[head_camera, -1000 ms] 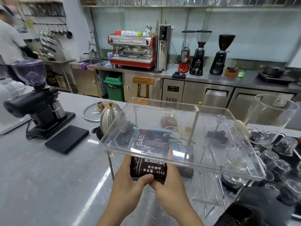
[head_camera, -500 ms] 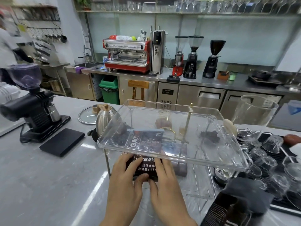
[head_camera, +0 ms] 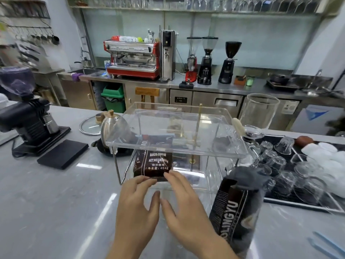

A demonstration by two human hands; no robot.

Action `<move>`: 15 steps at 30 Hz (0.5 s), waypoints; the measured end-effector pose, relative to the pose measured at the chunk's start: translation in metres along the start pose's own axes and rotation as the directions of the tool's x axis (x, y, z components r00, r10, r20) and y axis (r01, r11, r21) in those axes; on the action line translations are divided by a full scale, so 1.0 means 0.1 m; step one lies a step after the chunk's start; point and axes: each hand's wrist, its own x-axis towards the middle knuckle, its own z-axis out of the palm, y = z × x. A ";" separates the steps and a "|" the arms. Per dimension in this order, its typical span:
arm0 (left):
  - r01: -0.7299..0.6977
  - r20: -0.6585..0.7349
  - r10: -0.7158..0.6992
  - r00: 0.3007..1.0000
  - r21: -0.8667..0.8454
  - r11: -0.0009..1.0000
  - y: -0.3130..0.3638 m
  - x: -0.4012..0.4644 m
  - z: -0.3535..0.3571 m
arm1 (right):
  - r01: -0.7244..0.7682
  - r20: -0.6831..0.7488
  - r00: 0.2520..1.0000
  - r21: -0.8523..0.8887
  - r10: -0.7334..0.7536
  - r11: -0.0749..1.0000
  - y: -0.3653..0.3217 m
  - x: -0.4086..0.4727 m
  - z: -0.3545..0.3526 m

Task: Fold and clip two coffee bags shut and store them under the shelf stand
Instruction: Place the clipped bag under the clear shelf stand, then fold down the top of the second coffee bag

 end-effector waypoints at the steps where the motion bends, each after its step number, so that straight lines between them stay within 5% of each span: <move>1: 0.010 0.013 -0.009 1.000 -0.030 0.999 0.02 -0.06 -0.02 | 0.018 -0.013 1.000 0.019 -0.018 1.000 -0.02 -0.08 -0.04; 9: 0.081 0.087 -0.067 0.994 -0.165 0.983 0.29 -0.40 0.02 | 0.157 -0.249 0.960 0.095 -0.130 0.983 0.05 -0.67 -0.44; 15: 0.112 0.145 -0.074 0.987 -0.278 0.954 0.62 -0.52 0.12 | 0.105 -0.343 0.939 0.180 -0.038 0.978 0.24 -1.01 -0.79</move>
